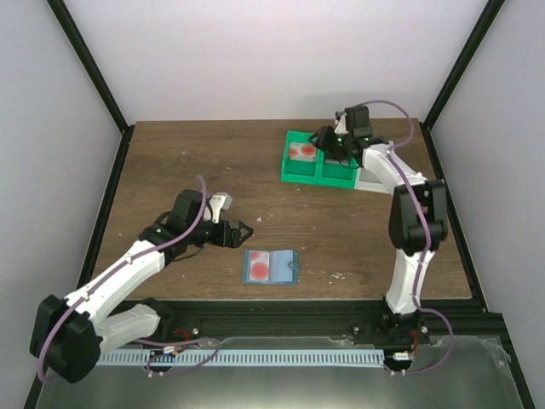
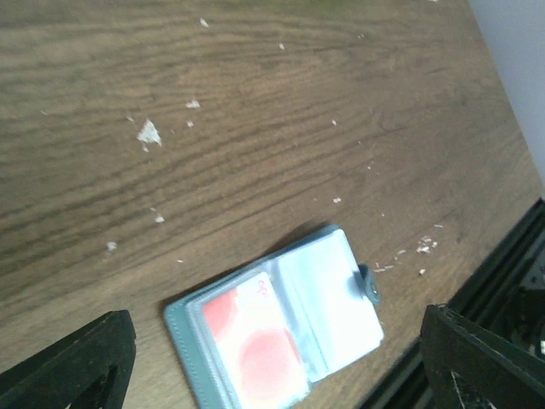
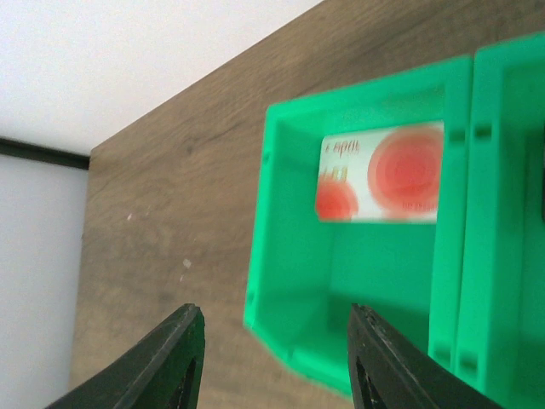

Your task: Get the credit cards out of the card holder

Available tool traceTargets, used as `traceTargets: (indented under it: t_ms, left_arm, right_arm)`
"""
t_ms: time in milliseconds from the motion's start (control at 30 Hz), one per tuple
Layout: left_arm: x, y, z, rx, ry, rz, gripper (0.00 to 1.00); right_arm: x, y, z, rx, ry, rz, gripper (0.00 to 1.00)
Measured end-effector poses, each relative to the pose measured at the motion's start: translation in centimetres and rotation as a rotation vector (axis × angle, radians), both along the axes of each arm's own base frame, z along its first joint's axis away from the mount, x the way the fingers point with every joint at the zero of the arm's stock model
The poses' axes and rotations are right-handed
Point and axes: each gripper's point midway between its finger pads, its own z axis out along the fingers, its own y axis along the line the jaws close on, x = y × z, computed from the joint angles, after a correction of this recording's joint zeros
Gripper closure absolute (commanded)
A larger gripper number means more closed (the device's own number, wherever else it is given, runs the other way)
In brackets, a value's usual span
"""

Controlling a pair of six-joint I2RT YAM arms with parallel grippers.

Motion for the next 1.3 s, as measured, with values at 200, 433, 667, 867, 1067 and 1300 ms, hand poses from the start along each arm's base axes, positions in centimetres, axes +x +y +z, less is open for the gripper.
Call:
traceTargets:
  t_ms: [200, 433, 667, 867, 1067, 1300]
  left_arm:
    - [-0.5, -1.9, -1.0, -0.093, 0.1, -0.049, 0.18]
    - [-2.7, -2.4, -6.7, -0.155, 0.305, -0.034, 0.47]
    - [-3.5, -2.4, -9.2, -0.188, 0.388, -0.008, 0.4]
    - [-4.1, -2.6, -9.9, -0.232, 0.409, -0.002, 0.41]
    - [-5.1, -2.3, -10.4, -0.258, 0.435, 0.008, 0.41]
    - [-5.6, -2.1, -10.3, -0.291, 0.424, 0.013, 0.4]
  right_arm:
    - [-8.3, 0.3, 2.1, 0.017, -0.011, 0.057, 0.55]
    - [-18.6, 4.8, -0.1, 0.026, 0.027, 0.205, 0.56]
    - [-27.6, 10.8, -3.0, 0.032, 0.1, 0.386, 0.61]
    - [-32.0, 14.4, -4.7, 0.011, 0.134, 0.473, 0.68]
    - [-33.0, 15.8, -7.2, -0.024, 0.179, 0.473, 0.75]
    - [-33.4, 14.2, -10.7, -0.074, 0.24, 0.412, 0.75]
